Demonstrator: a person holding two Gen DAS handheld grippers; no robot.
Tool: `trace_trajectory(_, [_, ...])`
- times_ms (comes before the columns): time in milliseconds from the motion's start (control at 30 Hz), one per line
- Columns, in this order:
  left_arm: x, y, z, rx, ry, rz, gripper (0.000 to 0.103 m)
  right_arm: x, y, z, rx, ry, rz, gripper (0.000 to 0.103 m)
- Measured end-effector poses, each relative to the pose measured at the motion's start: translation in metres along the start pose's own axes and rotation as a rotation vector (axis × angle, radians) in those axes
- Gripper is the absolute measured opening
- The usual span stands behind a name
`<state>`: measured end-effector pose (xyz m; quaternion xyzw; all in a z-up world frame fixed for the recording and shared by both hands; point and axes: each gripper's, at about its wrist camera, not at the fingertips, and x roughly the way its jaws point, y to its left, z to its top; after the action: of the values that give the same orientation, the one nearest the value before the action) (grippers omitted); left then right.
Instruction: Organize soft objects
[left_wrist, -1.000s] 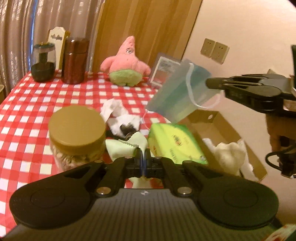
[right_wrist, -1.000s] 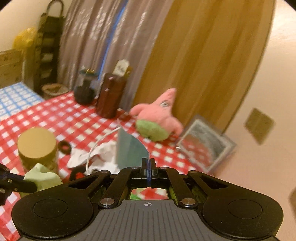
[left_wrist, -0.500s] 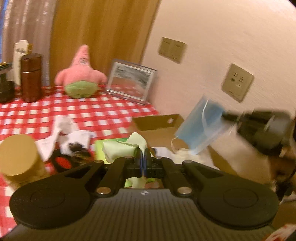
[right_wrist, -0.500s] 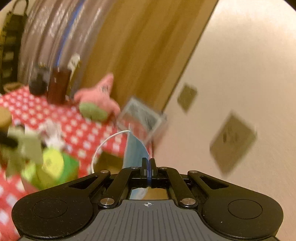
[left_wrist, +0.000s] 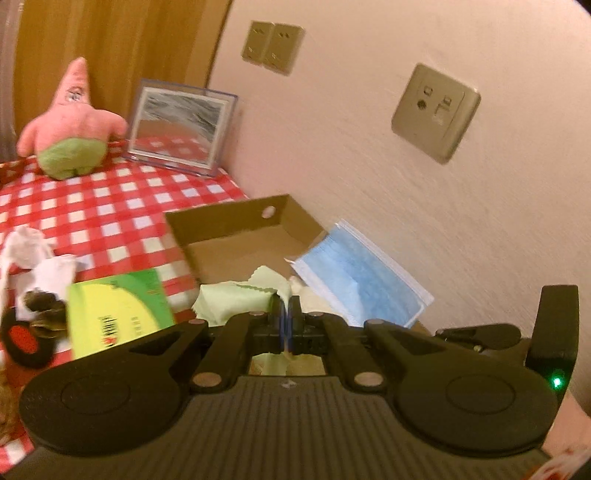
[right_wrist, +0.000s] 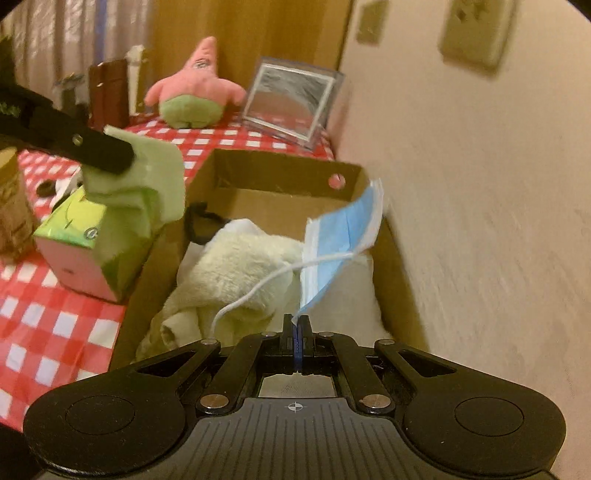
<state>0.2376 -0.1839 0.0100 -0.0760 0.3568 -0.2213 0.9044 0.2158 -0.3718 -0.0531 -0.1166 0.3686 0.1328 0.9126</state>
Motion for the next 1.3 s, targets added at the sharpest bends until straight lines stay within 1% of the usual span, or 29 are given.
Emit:
trace_trajectory(100, [0.018,-0.007,0.004,0.008,0.016,-0.013,0.000,0.000,-0.009,-0.003,0.056,0.016,0.009,0.001])
trace_trajectory(233, [0.042,-0.013,0.007,0.013,0.039,-0.019,0.001,-0.008,-0.024,-0.010,0.172,0.011,-0.010,0.001])
trace_trajectory(333, [0.058,-0.011,0.008,-0.006,0.061,-0.031,0.001,-0.012,-0.030,-0.009,0.235,0.011,-0.008,0.006])
trace_trajectory(367, [0.062,-0.011,0.009,-0.009,0.066,-0.034,0.001,-0.016,-0.032,-0.011,0.247,0.008,-0.013,0.013])
trace_trajectory(400, [0.066,-0.010,0.010,-0.011,0.071,-0.039,0.001,-0.020,-0.032,-0.012,0.254,0.005,-0.019,0.027])
trace_trajectory(433, [0.069,-0.010,0.011,-0.010,0.078,-0.040,0.001,-0.022,-0.033,-0.013,0.261,0.001,-0.029,0.035])
trace_trajectory(467, [0.072,-0.010,0.013,-0.010,0.082,-0.041,0.001,-0.026,-0.033,-0.014,0.271,-0.006,-0.032,0.048])
trace_trajectory(500, [0.074,-0.010,0.015,-0.010,0.084,-0.047,0.002,-0.030,-0.034,-0.016,0.284,-0.017,-0.030,0.052])
trace_trajectory(567, [0.076,-0.011,0.018,-0.008,0.093,-0.051,0.006,-0.030,-0.035,-0.015,0.305,-0.033,-0.030,0.052])
trace_trajectory(633, [0.074,-0.013,0.020,-0.005,0.095,-0.060,0.024,-0.035,-0.035,-0.016,0.307,-0.039,-0.037,0.053])
trace_trajectory(700, [0.069,-0.013,0.020,-0.007,0.089,-0.063,0.034,-0.038,-0.035,-0.016,0.311,-0.040,-0.041,0.053])
trace_trajectory(733, [0.066,-0.013,0.020,-0.008,0.087,-0.061,0.037,-0.040,-0.034,-0.017,0.314,-0.038,-0.043,0.053])
trace_trajectory(800, [0.059,-0.011,0.019,-0.016,0.082,-0.051,0.040,-0.042,-0.034,-0.017,0.322,-0.030,-0.047,0.053])
trace_trajectory(867, [0.049,-0.009,0.016,-0.027,0.076,-0.049,0.040,-0.047,-0.033,-0.019,0.325,-0.020,-0.055,0.053])
trace_trajectory(1033, [0.016,0.000,0.006,-0.050,0.051,-0.011,0.040,-0.059,-0.027,-0.026,0.331,-0.022,-0.053,0.053])
trace_trajectory(1300, [-0.046,0.015,-0.017,-0.088,0.011,0.051,0.041,-0.082,-0.012,-0.020,0.324,-0.060,-0.046,0.054])
